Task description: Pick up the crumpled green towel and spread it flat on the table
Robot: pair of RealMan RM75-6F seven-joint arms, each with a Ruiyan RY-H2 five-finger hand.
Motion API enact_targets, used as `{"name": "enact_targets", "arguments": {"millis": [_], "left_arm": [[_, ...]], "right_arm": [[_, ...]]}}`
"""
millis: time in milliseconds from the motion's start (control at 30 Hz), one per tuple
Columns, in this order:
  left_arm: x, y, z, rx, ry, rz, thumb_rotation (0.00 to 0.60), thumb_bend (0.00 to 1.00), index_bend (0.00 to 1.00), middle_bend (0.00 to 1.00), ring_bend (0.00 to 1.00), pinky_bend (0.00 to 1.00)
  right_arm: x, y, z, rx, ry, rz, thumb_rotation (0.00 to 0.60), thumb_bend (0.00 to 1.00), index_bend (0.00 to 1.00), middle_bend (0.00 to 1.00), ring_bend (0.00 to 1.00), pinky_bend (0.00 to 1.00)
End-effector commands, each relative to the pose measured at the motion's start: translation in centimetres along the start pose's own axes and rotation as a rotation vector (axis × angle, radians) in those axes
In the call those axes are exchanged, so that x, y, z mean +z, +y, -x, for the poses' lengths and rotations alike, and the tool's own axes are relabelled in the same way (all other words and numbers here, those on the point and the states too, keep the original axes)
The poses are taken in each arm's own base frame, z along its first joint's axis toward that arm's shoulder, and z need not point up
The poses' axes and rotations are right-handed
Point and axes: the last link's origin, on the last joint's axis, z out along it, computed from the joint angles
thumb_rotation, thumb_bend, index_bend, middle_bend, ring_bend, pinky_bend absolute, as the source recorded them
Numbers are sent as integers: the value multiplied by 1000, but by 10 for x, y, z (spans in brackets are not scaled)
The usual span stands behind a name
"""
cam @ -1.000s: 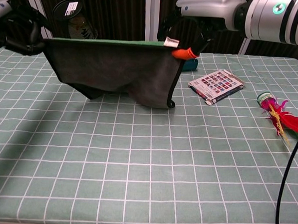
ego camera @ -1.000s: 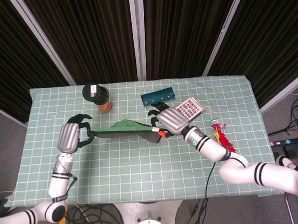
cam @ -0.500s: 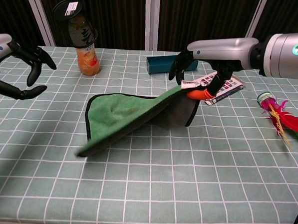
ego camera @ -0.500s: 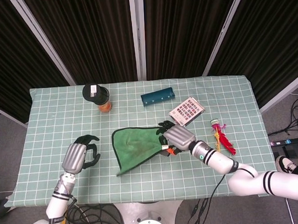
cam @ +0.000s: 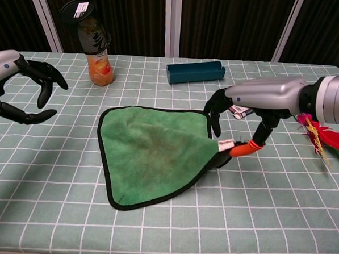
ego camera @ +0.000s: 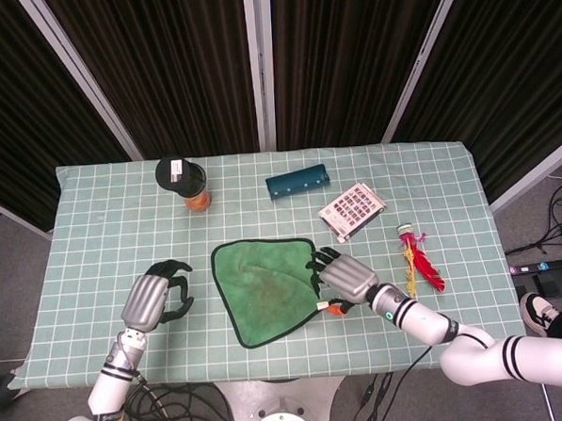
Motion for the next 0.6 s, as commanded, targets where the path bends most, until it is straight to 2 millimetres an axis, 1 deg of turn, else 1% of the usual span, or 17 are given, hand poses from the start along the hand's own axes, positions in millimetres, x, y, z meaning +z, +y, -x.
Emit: {"name": "enact_targets", "arguments": {"millis": [33, 133, 233, 300, 433, 533, 600], "left_arm": [[-1, -1, -1, 5, -5, 1, 600, 330, 648, 415, 278, 275], [1, -4, -3, 2, -15, -5, 600, 282, 569, 403, 278, 274], [2, -6, -6, -11, -21, -6, 600, 225, 515, 385, 277, 268], [2, -4, -7, -21, -33, 26, 600, 206, 508, 377, 266, 263], [1, -1, -5, -27, -68, 120, 600, 204, 511, 354, 242, 252], [0, 3, 0, -17, -100, 204, 600, 203, 520, 349, 241, 245], [1, 6, 6, -8, -124, 258, 600, 204, 524, 347, 239, 241]], "right_arm": [[-16, 4, 14, -48, -62, 15, 371, 32, 237, 64, 0, 0], [-25, 5, 16, -61, -73, 30, 301, 0, 126, 23, 0, 0], [-31, 4, 6, -36, -21, 40, 260, 0, 71, 13, 0, 0], [-34, 5, -5, -18, 33, 47, 260, 0, 67, 12, 0, 0], [-38, 11, -27, 27, 147, 73, 261, 0, 67, 12, 0, 0], [-40, 21, -41, 54, 216, 105, 266, 0, 67, 12, 0, 0], [-41, 28, -47, 69, 253, 129, 283, 0, 68, 12, 0, 0]]}}
